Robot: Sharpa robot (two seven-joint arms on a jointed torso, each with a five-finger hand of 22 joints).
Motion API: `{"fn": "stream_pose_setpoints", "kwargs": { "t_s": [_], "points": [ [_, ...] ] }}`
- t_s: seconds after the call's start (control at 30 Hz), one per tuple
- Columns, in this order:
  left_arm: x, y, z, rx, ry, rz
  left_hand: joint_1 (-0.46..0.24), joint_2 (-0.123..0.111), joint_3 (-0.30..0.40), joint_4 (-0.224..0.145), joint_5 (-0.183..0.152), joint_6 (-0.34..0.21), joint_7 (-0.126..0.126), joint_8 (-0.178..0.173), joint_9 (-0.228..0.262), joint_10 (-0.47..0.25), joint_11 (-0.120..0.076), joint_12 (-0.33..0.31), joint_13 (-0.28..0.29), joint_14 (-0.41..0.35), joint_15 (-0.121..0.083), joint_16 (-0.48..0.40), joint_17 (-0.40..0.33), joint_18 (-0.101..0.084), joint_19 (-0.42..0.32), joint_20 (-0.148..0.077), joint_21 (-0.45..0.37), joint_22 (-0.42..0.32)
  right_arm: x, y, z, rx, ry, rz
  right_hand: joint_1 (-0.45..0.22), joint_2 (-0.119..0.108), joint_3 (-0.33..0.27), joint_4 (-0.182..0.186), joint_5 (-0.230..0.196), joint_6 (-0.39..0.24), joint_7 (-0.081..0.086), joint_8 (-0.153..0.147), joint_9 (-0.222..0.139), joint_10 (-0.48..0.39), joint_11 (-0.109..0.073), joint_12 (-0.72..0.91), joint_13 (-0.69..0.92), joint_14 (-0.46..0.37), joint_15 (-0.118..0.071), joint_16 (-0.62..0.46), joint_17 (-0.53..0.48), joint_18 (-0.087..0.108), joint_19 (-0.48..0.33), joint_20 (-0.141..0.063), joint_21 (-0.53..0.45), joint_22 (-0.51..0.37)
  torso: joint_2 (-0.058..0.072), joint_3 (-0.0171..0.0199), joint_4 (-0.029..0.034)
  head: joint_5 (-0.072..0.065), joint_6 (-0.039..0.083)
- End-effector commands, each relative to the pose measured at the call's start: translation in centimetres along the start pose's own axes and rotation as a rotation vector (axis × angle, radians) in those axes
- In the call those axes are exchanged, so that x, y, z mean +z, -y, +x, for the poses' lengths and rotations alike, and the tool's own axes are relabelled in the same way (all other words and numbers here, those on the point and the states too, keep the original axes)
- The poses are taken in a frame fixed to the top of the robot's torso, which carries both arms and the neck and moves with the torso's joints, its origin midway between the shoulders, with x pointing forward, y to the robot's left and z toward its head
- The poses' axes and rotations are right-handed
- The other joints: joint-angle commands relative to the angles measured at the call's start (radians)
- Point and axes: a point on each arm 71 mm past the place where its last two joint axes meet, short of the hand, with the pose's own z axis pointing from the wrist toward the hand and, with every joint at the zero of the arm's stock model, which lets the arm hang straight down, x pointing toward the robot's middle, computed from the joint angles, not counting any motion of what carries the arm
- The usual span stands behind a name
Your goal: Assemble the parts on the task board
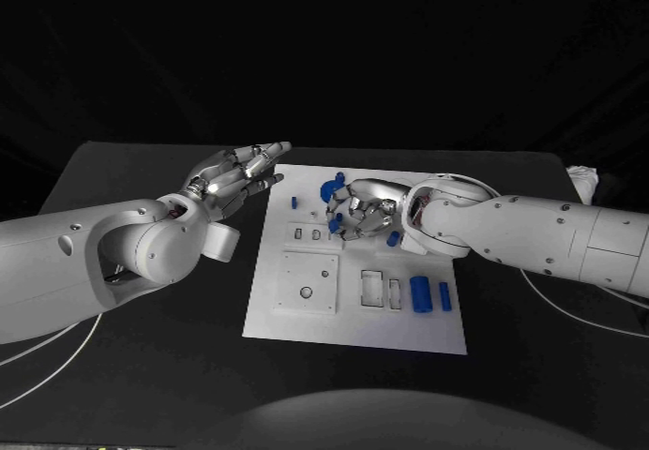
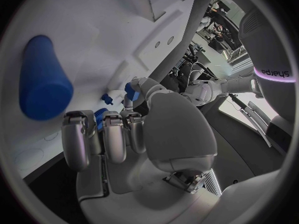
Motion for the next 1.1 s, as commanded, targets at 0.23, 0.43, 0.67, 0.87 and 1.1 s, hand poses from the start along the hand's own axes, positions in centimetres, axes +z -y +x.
{"fn": "stream_pose_setpoints", "kwargs": {
  "t_s": [0.23,0.43,0.67,0.87,1.1],
  "points": [
    [-0.1,0.1,0.1,-0.003,-0.019,0.001,0.005,0.004,0.005,0.002,0.005,0.000,0.006,0.005,0.001,0.005,0.002,0.003,0.002,-0.002,0.005,0.007,0.001,0.009,-0.003,0.007,0.004,0.001,-0.1,-0.6,-0.6,-0.034,0.020,-0.016,-0.037,-0.004,0.007,0.015,0.044,-0.020,0.004,0.010,0.067,0.106,-0.005,0.004,0.263,0.104,-0.006,0.003,0.263,0.012,0.041,-0.007,0.006,0.239,0.000,-0.0012,0.0012,0.009,-0.007],
    [-0.1,0.1,0.1,-0.004,-0.018,0.001,0.005,0.004,0.005,0.002,0.005,0.000,0.006,0.005,0.001,0.005,0.002,0.003,0.002,-0.002,0.005,0.007,0.001,0.009,-0.003,0.007,0.004,0.001,0.1,-1.0,-0.9,-0.056,-0.020,0.007,-0.057,-0.008,0.006,0.025,0.041,-0.014,0.004,0.008,0.069,0.106,-0.004,0.004,0.263,0.104,-0.005,0.003,0.263,0.013,0.037,-0.006,0.003,0.237,-0.001,-0.0011,0.0006,0.014,-0.007],
    [-0.1,0.1,0.1,-0.003,-0.017,0.001,0.005,0.004,0.005,0.002,0.005,0.000,0.006,0.005,0.001,0.006,0.002,0.003,0.002,-0.002,0.006,0.007,0.001,0.009,-0.003,0.007,0.004,0.001,0.2,-1.5,-0.7,-0.099,-0.049,0.031,-0.063,-0.012,0.007,0.026,0.044,-0.010,0.006,0.007,0.070,0.106,-0.004,0.004,0.263,0.104,-0.005,0.003,0.263,0.014,0.032,-0.006,-0.001,0.235,0.000,-0.0005,0.0006,0.017,-0.007],
    [-0.1,0.1,0.1,-0.004,-0.019,0.000,0.005,0.004,0.005,0.002,0.005,0.000,0.006,0.005,0.001,0.006,0.002,0.003,0.002,-0.002,0.006,0.007,0.001,0.009,-0.003,0.007,0.004,0.001,0.4,-1.6,-0.7,-0.130,-0.066,0.064,-0.066,-0.015,0.007,0.027,0.045,-0.010,0.008,0.005,0.069,0.106,-0.003,0.004,0.263,0.104,-0.005,0.003,0.263,0.017,0.022,-0.005,-0.010,0.231,0.000,-0.0010,-0.0005,0.018,-0.007],
    [-0.1,0.0,0.1,-0.004,-0.020,-0.004,0.005,0.004,0.005,0.002,0.005,0.000,0.006,0.005,0.001,0.006,0.002,0.003,0.002,-0.002,0.006,0.007,0.001,0.009,-0.003,0.007,0.004,0.001,0.4,-1.8,-0.6,-0.159,-0.067,0.082,-0.064,-0.015,0.013,0.023,0.049,-0.007,0.010,0.002,0.069,0.106,-0.002,0.004,0.263,0.104,-0.004,0.003,0.263,0.019,0.016,-0.005,-0.016,0.229,0.000,-0.0003,-0.0003,0.015,-0.007]
  ]
}}
